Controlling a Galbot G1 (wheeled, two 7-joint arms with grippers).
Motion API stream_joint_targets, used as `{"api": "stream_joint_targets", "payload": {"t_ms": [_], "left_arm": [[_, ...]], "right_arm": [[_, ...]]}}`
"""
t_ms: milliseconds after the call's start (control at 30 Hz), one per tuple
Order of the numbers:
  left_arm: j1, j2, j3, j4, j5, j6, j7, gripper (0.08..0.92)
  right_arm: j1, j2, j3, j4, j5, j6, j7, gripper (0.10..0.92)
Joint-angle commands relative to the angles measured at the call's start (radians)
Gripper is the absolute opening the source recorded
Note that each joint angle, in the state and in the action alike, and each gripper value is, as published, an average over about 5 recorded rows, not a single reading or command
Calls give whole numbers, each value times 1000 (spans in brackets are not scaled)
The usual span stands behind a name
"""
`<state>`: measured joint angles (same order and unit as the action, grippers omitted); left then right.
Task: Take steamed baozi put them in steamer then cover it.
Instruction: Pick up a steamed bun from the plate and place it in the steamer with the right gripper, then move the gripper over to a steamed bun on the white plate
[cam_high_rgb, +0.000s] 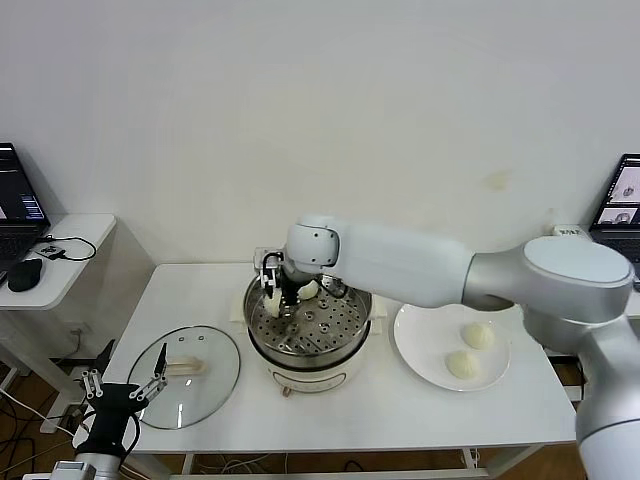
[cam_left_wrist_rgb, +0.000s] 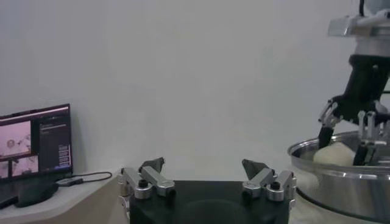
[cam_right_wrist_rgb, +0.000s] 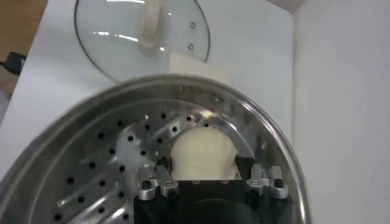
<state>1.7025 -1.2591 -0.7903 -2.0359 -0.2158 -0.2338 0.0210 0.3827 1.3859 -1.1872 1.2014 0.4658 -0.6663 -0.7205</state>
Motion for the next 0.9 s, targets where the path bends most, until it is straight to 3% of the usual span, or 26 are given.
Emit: {"api": "stream_joint_targets", "payload": {"t_ms": [33, 267, 533, 700, 900], "left_arm": [[1, -1, 0, -1, 1, 0, 0, 823], [4, -5, 2, -5, 3, -1, 3, 823], [8, -9, 3, -10, 5, -1, 3, 823], [7, -7, 2, -9, 3, -1, 3, 823], [2, 2, 7, -10, 3, 1, 3, 823]], "right_arm": [[-26, 37, 2, -30, 2, -16, 10, 659], [-26, 37, 12, -31, 5, -15, 18, 674], [41, -32, 13, 39, 14, -16, -24, 816], [160, -152, 17, 139, -8, 39, -126, 822], [300, -410, -39, 284, -137, 211, -302, 823]]}}
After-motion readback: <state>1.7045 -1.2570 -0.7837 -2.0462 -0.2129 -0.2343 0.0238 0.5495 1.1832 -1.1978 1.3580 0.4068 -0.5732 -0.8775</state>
